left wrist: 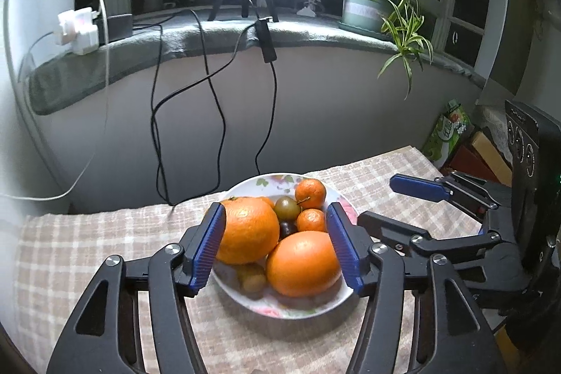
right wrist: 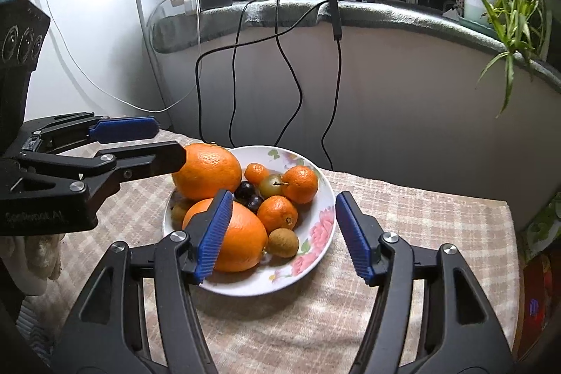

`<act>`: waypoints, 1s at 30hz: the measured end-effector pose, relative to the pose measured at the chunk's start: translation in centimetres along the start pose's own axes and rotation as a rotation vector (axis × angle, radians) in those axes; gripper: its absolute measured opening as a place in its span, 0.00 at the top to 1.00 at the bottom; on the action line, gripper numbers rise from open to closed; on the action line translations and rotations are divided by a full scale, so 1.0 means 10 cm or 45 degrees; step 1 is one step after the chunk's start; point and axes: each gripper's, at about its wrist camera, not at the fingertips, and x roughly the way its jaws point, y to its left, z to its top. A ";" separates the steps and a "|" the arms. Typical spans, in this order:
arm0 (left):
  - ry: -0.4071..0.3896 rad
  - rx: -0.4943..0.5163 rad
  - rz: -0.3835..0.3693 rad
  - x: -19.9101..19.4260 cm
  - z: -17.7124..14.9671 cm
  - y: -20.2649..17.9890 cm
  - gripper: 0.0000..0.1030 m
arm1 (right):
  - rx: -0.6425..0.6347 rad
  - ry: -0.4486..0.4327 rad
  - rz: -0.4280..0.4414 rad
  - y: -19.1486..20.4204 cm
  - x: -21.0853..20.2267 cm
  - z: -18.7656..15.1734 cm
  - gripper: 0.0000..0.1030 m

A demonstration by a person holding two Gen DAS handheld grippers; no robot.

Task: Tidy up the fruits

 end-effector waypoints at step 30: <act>-0.081 -0.074 0.192 -0.51 -0.38 0.03 0.19 | 0.098 -0.010 -0.107 0.00 -0.38 -0.29 0.05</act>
